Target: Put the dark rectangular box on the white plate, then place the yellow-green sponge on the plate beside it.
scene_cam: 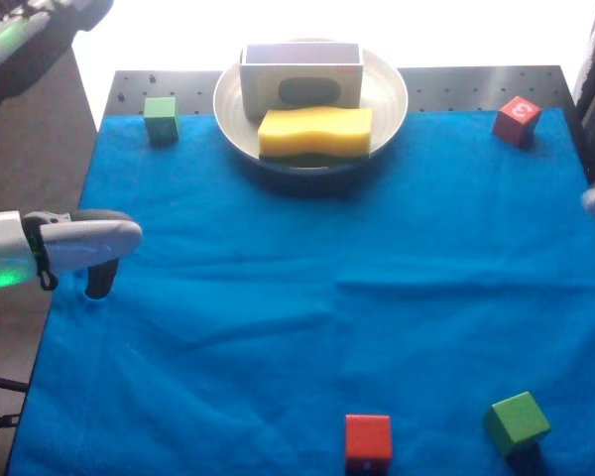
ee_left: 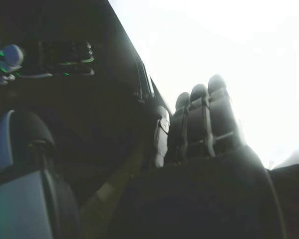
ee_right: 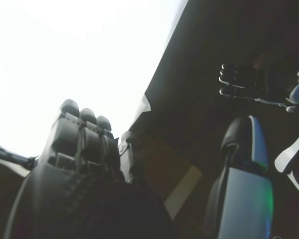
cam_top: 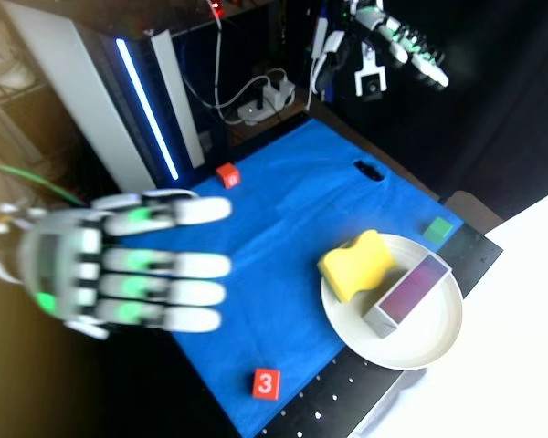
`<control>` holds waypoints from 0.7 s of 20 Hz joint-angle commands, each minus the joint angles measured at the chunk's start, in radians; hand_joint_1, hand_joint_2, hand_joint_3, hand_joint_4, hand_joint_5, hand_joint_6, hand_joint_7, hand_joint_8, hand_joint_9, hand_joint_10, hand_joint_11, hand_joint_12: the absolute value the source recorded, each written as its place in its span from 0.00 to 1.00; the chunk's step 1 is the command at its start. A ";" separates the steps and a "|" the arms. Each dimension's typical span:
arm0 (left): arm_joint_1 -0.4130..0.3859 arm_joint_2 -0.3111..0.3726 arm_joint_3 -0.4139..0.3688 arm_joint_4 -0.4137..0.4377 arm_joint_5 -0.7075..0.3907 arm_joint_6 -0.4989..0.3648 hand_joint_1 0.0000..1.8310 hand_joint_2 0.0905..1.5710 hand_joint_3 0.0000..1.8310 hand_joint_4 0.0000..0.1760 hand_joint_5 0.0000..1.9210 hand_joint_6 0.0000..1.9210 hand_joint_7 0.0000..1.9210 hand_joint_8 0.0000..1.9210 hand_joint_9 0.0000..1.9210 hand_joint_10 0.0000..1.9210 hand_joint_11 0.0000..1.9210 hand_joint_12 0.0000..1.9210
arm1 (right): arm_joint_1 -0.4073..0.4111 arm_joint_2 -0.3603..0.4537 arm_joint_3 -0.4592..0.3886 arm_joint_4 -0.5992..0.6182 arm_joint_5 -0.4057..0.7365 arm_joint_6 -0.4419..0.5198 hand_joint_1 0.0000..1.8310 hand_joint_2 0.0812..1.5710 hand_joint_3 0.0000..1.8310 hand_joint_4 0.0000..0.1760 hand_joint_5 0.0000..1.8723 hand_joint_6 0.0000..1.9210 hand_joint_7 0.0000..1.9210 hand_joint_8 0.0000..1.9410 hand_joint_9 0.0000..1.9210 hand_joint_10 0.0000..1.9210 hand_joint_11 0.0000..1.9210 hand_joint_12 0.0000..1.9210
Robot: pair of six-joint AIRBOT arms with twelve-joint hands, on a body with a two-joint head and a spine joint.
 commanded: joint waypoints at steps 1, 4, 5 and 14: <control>0.002 0.004 -0.001 -0.008 -0.152 -0.007 0.32 0.52 0.00 0.79 0.00 0.00 0.00 0.00 0.00 0.00 0.03 0.01 | -0.019 0.011 -0.014 0.041 0.181 0.003 0.45 0.41 0.00 1.00 0.00 0.00 0.01 0.00 0.02 0.00 0.00 0.00; 0.041 0.007 -0.017 -0.035 -0.191 -0.007 0.29 0.55 0.01 0.76 0.00 0.00 0.00 0.00 0.00 0.00 0.03 0.02 | -0.097 0.028 -0.052 0.104 0.237 0.002 0.43 0.43 0.00 1.00 0.00 0.00 0.01 0.00 0.01 0.00 0.01 0.00; 0.050 0.008 -0.020 -0.043 -0.201 -0.008 0.28 0.56 0.01 0.90 0.00 0.00 0.00 0.00 0.00 0.00 0.02 0.02 | -0.112 0.032 -0.060 0.117 0.244 0.002 0.43 0.43 0.00 1.00 0.00 0.00 0.00 0.00 0.00 0.00 0.00 0.00; 0.075 0.013 -0.016 -0.080 -0.233 -0.032 0.27 0.60 0.00 1.00 0.00 0.00 0.00 0.00 0.00 0.00 0.00 0.00 | -0.124 0.035 -0.069 0.132 0.244 0.002 0.44 0.47 0.01 1.00 0.00 0.00 0.00 0.00 0.00 0.00 0.00 0.00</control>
